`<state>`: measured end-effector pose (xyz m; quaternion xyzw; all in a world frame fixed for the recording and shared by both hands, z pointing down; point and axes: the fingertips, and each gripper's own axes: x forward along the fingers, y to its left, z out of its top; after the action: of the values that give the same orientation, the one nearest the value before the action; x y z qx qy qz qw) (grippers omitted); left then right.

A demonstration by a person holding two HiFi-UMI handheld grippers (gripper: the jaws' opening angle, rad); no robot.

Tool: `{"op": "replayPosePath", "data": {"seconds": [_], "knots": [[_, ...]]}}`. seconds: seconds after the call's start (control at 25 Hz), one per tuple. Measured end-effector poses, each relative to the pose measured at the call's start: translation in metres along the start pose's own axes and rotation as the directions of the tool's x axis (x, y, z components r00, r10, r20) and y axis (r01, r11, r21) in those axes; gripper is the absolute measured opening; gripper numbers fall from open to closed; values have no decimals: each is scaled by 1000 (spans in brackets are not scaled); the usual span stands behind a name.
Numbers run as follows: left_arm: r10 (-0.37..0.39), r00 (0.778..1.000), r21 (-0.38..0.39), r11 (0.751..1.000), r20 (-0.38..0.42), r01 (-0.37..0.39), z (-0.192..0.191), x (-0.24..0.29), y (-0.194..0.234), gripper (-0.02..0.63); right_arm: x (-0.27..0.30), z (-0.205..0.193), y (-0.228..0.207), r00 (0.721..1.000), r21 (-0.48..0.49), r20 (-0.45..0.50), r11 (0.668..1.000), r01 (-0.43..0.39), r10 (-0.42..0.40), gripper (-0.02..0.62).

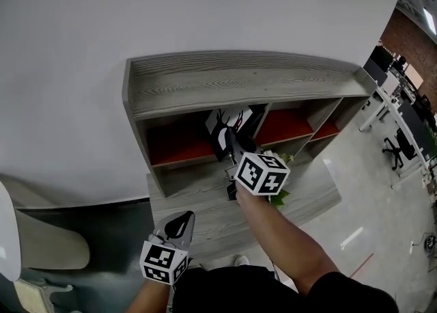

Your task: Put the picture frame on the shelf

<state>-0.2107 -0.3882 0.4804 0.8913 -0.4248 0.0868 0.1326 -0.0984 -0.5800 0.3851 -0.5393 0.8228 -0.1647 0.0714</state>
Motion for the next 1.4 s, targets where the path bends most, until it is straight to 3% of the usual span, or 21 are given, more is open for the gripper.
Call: {"op": "replayPosePath", "data": {"seconds": [0.36,0.72,1.4], "knots": [[9,1000,-9,1000,0,-9,-2,-6,5,9,10,-1,1,999,-25,8,999,32,-32,41],[11,1000,-10,1000,-4,-11,-5,-8,9,9,2,9,-24,989,-16,62,990,139,-137,41],[0,1000,-15,1000,-3,0,-6,-4,7,9,1,13,-33,984,-107,62,979,174,-168,48]]}}
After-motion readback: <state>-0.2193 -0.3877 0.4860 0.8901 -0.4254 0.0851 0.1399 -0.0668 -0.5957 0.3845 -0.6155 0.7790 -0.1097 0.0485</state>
